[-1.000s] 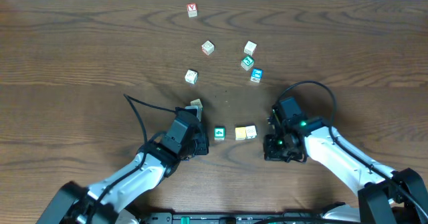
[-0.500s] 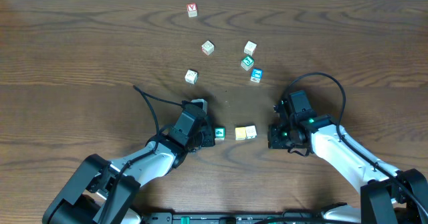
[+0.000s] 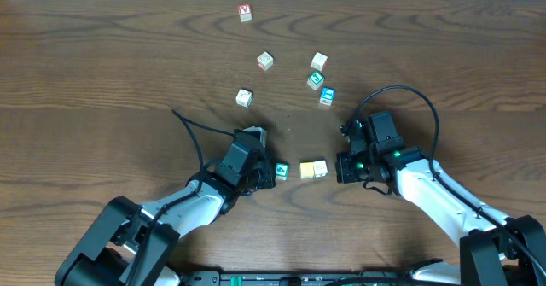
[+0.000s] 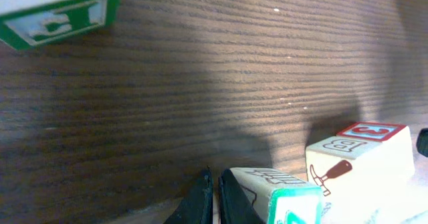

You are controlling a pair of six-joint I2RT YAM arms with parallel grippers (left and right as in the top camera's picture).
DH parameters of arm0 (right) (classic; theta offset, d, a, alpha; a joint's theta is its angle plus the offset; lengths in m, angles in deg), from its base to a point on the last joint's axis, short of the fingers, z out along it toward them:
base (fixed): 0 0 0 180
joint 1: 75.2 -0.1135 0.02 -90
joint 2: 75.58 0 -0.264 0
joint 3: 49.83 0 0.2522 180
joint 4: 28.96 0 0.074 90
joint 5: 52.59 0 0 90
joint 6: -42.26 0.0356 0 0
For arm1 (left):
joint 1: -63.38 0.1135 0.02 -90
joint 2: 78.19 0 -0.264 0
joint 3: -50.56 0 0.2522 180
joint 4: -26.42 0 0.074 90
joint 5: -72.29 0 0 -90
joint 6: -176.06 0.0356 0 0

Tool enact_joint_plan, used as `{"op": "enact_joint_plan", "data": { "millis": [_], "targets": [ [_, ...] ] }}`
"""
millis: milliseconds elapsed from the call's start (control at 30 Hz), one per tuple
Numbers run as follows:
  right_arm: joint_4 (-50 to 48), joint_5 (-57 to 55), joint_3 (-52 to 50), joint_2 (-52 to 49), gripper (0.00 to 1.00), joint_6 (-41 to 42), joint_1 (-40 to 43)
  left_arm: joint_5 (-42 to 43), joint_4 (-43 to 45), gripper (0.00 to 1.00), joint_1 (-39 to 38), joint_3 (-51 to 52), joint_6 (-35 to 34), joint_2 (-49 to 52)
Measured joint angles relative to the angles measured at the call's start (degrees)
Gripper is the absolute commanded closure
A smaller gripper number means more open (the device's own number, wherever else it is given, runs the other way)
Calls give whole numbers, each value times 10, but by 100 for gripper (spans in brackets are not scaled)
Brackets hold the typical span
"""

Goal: Lift 3 blocks

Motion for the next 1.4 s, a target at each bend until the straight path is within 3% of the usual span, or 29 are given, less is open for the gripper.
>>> {"op": "enact_joint_plan", "data": {
  "millis": [533, 967, 1400],
  "targets": [
    [-1, 28, 0, -45, 99, 0, 0, 13, -11, 93, 0, -3, -56, 1],
    [1, 28, 0, -45, 99, 1, 0, 2, -146, 93, -2, -33, -90, -18],
    [2, 30, 0, -45, 99, 1, 0, 61, -165, 93, 0, -34, -52, -19]
  ]
}}
